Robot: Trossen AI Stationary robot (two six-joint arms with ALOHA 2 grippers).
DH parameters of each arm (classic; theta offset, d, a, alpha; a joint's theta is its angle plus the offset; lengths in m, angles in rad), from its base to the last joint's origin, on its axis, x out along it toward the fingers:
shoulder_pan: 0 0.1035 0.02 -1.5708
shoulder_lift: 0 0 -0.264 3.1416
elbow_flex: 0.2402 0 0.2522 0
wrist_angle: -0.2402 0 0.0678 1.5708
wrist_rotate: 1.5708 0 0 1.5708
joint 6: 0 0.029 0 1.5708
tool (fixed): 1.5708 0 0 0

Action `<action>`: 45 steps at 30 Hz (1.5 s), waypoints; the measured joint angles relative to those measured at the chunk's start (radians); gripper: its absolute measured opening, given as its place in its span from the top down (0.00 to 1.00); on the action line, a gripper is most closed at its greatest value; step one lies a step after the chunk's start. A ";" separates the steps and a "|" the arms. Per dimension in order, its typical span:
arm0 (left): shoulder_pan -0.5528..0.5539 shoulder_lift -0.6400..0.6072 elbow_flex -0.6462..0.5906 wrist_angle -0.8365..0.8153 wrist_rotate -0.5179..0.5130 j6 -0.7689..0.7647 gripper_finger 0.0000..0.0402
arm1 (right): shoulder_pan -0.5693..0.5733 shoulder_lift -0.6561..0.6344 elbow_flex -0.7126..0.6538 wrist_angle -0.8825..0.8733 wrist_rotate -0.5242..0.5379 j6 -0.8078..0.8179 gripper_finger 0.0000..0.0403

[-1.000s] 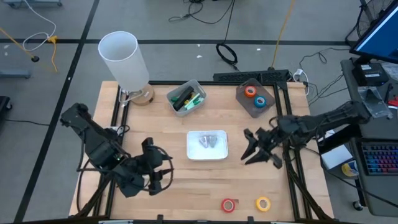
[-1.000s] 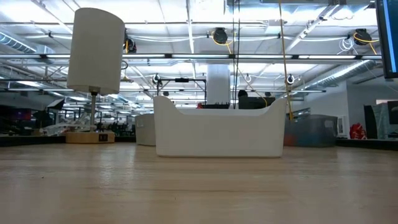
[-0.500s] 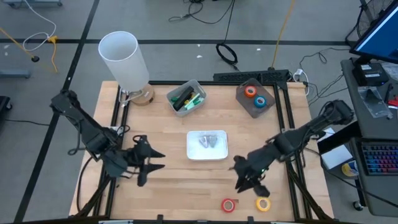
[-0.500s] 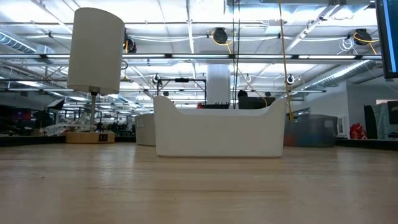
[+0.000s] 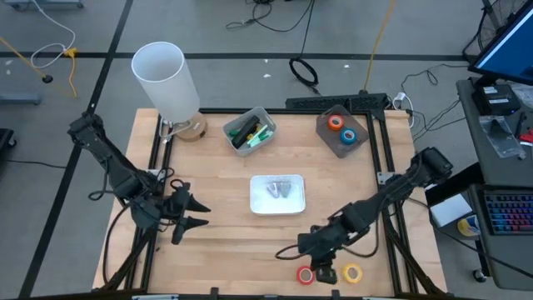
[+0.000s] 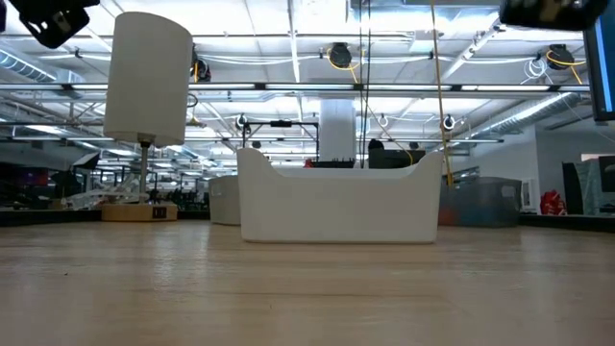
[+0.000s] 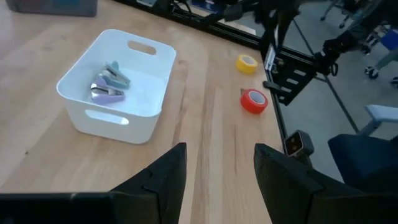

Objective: Pick and place Stapler, Stapler remover, tape
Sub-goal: Put the red tape into the black bin

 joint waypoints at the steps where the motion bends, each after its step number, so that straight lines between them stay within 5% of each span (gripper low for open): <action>1: -0.003 -0.014 -0.008 0.000 0.000 0.003 0.54 | 0.000 0.015 0.003 0.001 0.001 0.037 0.99; 10: -0.014 -0.159 -0.076 -0.002 -0.008 0.086 0.54 | -0.001 0.116 0.004 -0.083 0.033 0.331 0.99; 21: -0.015 -0.190 -0.078 -0.005 0.012 0.145 0.54 | -0.023 0.129 0.004 -0.090 -0.004 0.345 0.97; 36: -0.014 -0.189 -0.078 -0.005 0.015 0.160 0.54 | -0.013 0.129 0.004 -0.043 0.031 0.336 0.50; 45: -0.014 -0.189 -0.078 -0.005 0.021 0.148 0.54 | -0.008 0.129 -0.071 0.042 0.031 0.368 0.43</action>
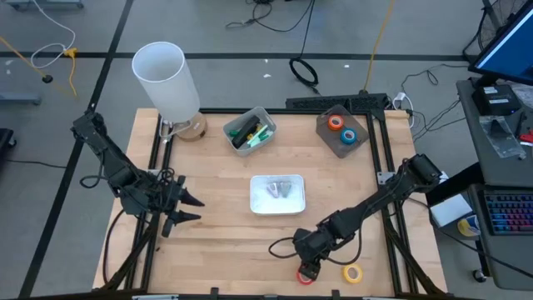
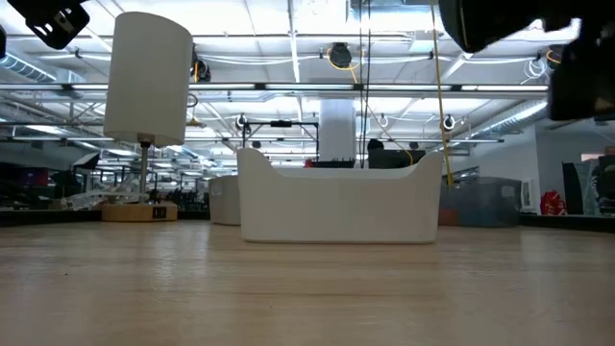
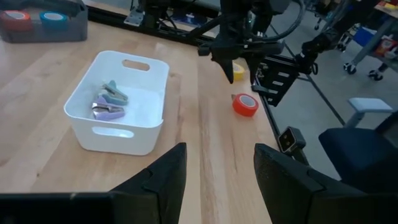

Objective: Pick and place Stapler, Stapler remover, tape
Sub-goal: Put the red tape into the black bin

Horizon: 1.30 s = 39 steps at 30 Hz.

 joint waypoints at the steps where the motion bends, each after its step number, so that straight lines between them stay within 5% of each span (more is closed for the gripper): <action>1: 0.000 0.000 0.000 0.000 0.005 -0.005 0.54 | 0.001 0.000 -0.018 0.034 -0.008 0.015 0.44; 15: 0.000 0.000 0.000 0.000 0.021 -0.037 0.54 | 0.049 0.046 -0.285 0.452 -0.057 0.179 0.48; 27: 0.000 0.000 0.000 0.000 0.020 -0.063 0.54 | 0.058 0.076 -0.286 0.460 0.049 0.227 0.52; 39: 0.000 0.000 0.000 0.000 0.020 -0.066 0.54 | 0.055 0.080 -0.287 0.418 0.101 0.286 0.78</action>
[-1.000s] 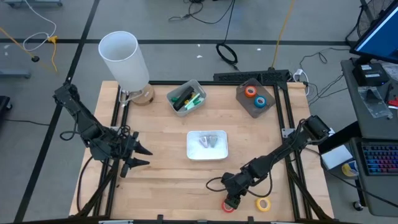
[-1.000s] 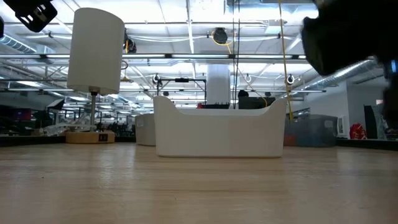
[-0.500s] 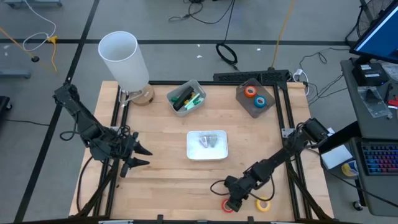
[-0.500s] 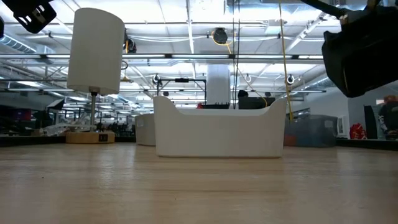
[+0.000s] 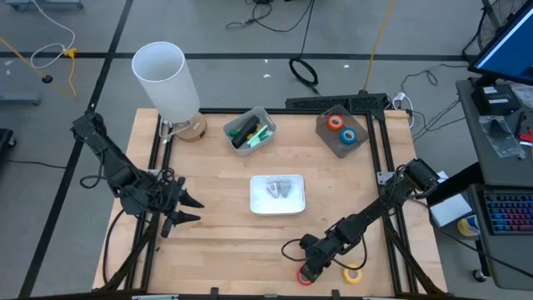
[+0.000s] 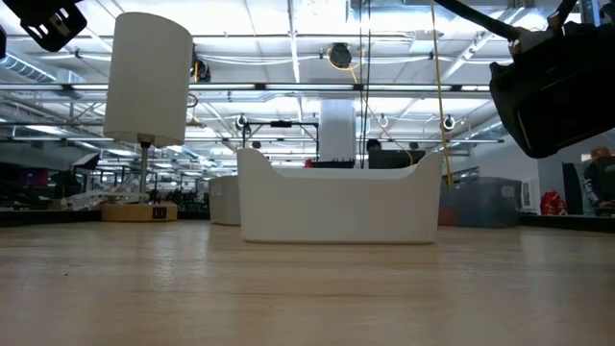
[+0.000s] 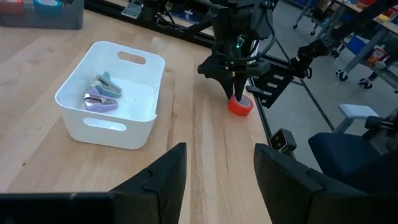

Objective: Pick and place Stapler, Stapler remover, tape
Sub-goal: Put the red tape into the black bin

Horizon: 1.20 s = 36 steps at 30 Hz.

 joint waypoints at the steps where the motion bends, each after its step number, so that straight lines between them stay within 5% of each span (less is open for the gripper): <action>1: 0.000 0.000 0.000 0.000 0.000 0.000 0.54 | 0.000 0.000 0.000 -0.002 0.000 0.000 0.81; 11: 0.000 0.000 0.000 0.000 -0.001 0.004 0.54 | -0.001 -0.023 -0.001 -0.012 -0.002 -0.026 0.92; 20: 0.000 0.000 0.000 0.001 -0.004 0.017 0.54 | -0.015 -0.227 -0.006 -0.053 0.087 -0.039 0.92; 29: 0.000 0.000 0.000 0.007 -0.044 0.065 0.54 | -0.093 -0.588 -0.004 -0.455 0.416 -0.121 0.92; 36: 0.000 0.000 0.000 0.007 -0.049 0.091 0.54 | -0.304 -0.820 -0.004 -0.731 0.635 -0.307 0.92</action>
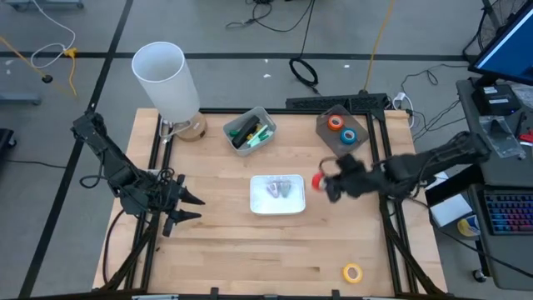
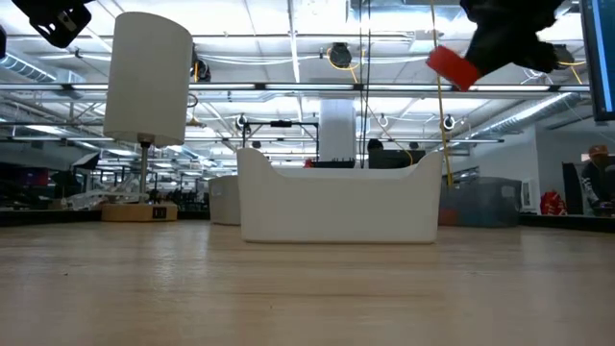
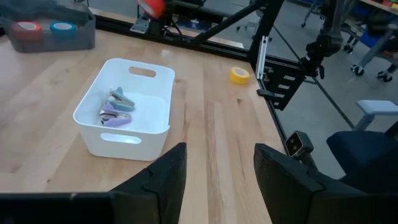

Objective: Pick and place Stapler, Stapler remover, tape
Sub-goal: Put the red tape into the black bin

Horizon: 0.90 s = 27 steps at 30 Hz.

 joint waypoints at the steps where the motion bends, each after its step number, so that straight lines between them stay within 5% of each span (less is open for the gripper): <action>1: 0.000 0.000 0.000 0.000 0.000 0.000 0.54 | -0.039 -0.023 0.000 -0.005 0.026 -0.043 0.92; 5: 0.000 0.000 0.000 0.000 -0.002 0.000 0.54 | -0.223 -0.060 0.002 -0.018 0.102 -0.249 0.92; 15: 0.000 0.000 0.000 0.001 -0.008 -0.014 0.54 | -0.695 0.059 0.002 -0.086 0.066 -0.632 0.92; 27: 0.004 0.000 0.000 0.001 -0.008 -0.059 0.54 | -0.971 0.291 0.002 -0.086 0.022 -0.869 0.92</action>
